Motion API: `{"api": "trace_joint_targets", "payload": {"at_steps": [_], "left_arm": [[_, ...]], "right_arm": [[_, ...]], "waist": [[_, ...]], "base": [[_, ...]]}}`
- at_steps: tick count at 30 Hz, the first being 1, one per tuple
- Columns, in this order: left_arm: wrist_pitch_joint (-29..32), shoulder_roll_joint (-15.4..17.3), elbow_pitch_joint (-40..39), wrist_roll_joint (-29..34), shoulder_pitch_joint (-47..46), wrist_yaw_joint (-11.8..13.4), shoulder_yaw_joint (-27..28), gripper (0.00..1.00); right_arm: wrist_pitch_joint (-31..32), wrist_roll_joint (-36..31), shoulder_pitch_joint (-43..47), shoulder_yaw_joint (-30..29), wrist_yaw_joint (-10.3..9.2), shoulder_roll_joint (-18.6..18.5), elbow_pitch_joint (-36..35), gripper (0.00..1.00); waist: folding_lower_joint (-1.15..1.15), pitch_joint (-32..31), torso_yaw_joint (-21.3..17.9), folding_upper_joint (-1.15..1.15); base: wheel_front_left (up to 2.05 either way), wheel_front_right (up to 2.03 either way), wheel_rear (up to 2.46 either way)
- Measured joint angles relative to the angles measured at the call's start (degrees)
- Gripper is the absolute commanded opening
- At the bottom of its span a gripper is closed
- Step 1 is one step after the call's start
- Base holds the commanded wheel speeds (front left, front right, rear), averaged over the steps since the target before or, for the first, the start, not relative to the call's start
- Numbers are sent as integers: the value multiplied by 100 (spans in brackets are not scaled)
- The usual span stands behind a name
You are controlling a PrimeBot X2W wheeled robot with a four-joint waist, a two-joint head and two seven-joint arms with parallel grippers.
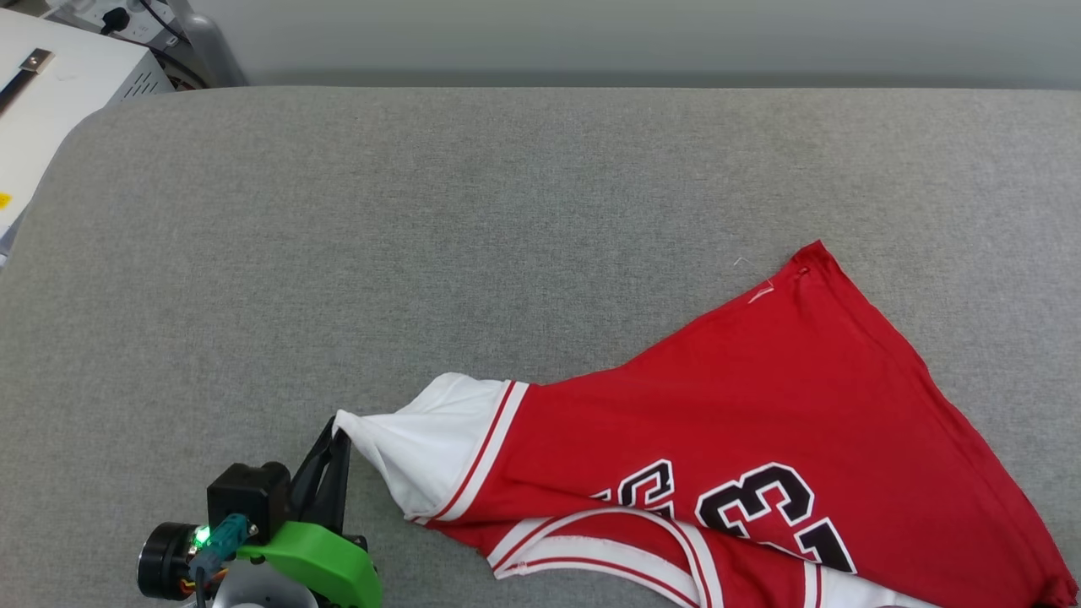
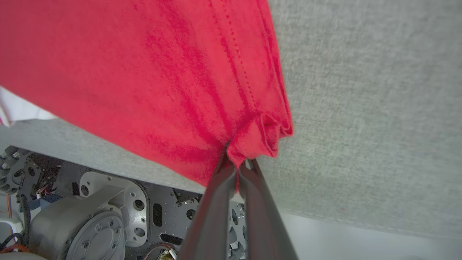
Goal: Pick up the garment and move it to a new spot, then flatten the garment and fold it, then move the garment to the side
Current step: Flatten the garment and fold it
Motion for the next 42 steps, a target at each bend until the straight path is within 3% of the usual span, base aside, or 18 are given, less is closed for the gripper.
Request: {"api": "trace_joint_targets", "payload": {"at_steps": [2,12,18,24,31,32,42], "left_arm": [[0,-4,23,0,1,-8,-4,0],[0,-70,-9,7,13,-7,1,0],[0,-157,-20,59,-45,-30,-70,0],[2,-322,12,230,-345,-94,-181,0],[7,-500,54,327,-689,-210,-281,0],[7,-576,75,363,-805,-238,-302,0],[2,-864,282,417,-1099,-469,-310,0]], "right_arm": [[-177,-52,13,-207,1,124,25,100],[-619,-470,-452,-1572,0,112,-662,100],[-363,-912,-1322,-1824,0,267,-1239,100],[421,-1377,-2608,-1214,0,673,-1232,100],[1090,-1629,-3812,-505,0,1051,-243,100],[1238,-1686,-4137,-252,0,1168,222,100],[884,-1775,-4460,332,0,1390,1538,100]], "waist": [[0,-15,0,0],[0,-50,41,0],[0,51,194,0],[0,236,413,0],[0,503,648,0],[0,635,750,0],[0,1061,1088,0]], "base": [[0,0,0],[0,0,0],[0,0,0],[0,0,0],[0,0,0],[0,0,0],[0,0,0]]}}
